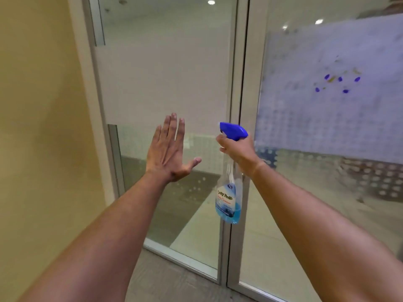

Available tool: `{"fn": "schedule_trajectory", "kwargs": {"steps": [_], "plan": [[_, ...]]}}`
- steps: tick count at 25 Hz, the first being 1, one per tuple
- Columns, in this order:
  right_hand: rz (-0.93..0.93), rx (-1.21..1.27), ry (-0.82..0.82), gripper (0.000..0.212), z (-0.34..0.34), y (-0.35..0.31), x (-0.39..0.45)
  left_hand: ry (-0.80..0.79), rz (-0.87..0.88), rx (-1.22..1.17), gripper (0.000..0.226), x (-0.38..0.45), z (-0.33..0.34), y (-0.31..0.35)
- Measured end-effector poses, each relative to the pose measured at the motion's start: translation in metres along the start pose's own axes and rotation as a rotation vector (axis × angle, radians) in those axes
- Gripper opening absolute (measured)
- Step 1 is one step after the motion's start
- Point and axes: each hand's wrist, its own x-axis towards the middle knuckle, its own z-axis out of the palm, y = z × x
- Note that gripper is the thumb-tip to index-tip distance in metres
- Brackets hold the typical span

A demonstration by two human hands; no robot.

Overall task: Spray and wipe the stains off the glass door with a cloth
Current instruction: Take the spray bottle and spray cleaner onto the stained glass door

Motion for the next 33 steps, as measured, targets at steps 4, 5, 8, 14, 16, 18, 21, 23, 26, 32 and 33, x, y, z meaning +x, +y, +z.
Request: {"fn": "schedule_trajectory", "kwargs": {"steps": [4,5,8,14,16,18,21,23,26,32,33], "plan": [[-0.011,-0.079,0.191,0.014,-0.050,0.010,0.050,0.046,0.080,-0.095,0.112,0.068,0.038,0.041],[-0.011,-0.098,0.225,0.017,-0.063,0.012,0.064,0.060,0.105,-0.121,0.112,0.084,0.048,0.051],[-0.015,-0.120,0.314,0.022,-0.097,0.016,0.099,0.112,0.186,-0.189,0.112,0.134,0.076,0.075],[-0.052,-0.138,0.565,0.048,-0.146,0.013,0.164,0.166,0.331,-0.341,0.111,0.232,0.119,0.129],[-0.071,-0.158,0.628,0.049,-0.159,0.012,0.180,0.191,0.374,-0.398,0.110,0.254,0.127,0.148],[-0.070,-0.179,0.681,0.053,-0.173,0.009,0.195,0.214,0.401,-0.432,0.110,0.274,0.136,0.165],[-0.061,-0.218,0.749,0.044,-0.199,0.003,0.221,0.250,0.424,-0.457,0.109,0.305,0.150,0.190],[-0.044,-0.174,0.753,0.043,-0.217,-0.003,0.239,0.259,0.425,-0.442,0.110,0.322,0.158,0.204],[-0.063,-0.112,0.686,0.046,-0.240,-0.019,0.267,0.284,0.411,-0.427,0.110,0.348,0.168,0.225],[-0.095,-0.151,0.639,0.017,-0.276,-0.052,0.327,0.340,0.346,-0.381,0.110,0.400,0.162,0.257],[-0.091,-0.151,0.622,0.013,-0.278,-0.057,0.334,0.350,0.338,-0.374,0.109,0.408,0.160,0.260]]}}
